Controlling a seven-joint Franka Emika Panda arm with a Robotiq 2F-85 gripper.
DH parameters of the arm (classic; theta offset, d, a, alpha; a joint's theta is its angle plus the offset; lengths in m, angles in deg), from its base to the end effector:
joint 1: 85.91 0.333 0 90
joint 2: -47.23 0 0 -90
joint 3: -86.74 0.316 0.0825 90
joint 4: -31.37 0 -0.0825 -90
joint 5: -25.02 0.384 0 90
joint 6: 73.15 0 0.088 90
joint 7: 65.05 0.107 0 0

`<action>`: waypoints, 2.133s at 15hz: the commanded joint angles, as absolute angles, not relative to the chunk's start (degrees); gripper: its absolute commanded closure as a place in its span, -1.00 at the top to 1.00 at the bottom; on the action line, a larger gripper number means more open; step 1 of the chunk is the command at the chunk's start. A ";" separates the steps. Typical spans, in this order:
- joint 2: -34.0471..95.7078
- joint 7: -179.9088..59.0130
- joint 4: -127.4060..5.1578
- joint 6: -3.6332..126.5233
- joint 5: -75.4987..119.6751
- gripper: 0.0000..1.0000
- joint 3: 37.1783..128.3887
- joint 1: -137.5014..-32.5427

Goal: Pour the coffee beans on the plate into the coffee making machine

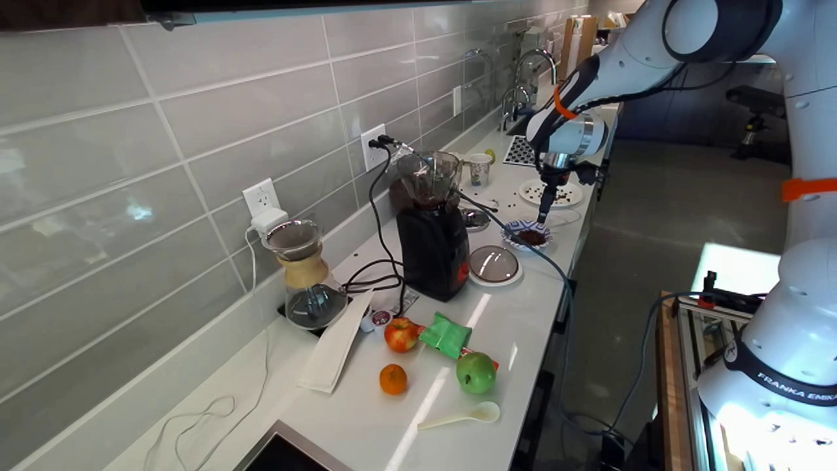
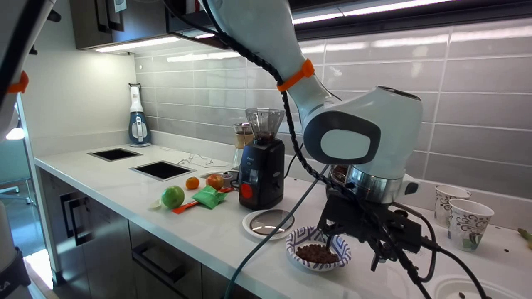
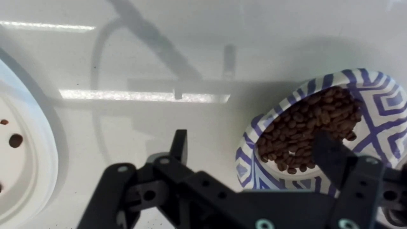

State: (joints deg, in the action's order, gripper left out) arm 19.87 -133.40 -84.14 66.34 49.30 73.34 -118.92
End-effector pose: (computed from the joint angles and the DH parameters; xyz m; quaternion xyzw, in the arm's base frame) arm 0.4158 -0.4315 0.2148 -0.9959 -0.0386 -0.0591 0.0564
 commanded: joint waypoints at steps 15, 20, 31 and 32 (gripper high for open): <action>15.27 -134.49 -81.51 71.38 51.39 -0.96 84.17 -126.43; 15.27 -135.22 -81.01 69.84 52.44 -0.98 85.36 -127.90; 17.63 -145.25 -80.91 61.22 62.58 -0.98 89.05 -134.05; 17.84 -145.66 -80.73 60.12 62.78 -0.98 88.66 -134.08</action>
